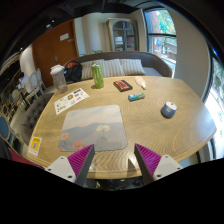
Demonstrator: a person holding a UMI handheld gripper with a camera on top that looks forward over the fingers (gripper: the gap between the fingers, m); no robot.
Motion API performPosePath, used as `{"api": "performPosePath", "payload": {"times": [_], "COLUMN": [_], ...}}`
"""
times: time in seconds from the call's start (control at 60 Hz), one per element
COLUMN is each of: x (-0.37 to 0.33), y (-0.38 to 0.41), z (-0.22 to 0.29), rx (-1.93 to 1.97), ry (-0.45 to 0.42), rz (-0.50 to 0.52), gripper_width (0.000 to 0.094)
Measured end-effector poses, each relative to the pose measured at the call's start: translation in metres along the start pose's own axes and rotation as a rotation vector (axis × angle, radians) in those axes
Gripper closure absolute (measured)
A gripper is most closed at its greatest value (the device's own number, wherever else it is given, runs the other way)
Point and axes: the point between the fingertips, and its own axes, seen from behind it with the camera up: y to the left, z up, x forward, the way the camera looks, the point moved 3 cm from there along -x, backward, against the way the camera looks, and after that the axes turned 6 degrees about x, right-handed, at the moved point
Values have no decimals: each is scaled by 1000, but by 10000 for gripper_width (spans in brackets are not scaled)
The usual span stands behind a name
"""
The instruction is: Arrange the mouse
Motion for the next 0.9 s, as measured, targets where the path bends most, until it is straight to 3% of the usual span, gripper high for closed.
{"api": "performPosePath", "payload": {"times": [0.2, 0.4, 0.65, 0.9], "x": [3, 38, 113, 164], "y": [-34, -139, -223, -228], "z": [-6, 12, 65, 120], "rx": [3, 23, -25, -78], "ry": [-13, -35, -73, -103], "rz": [-33, -70, -27, 9], "gripper_width": [117, 117, 130, 122]}}
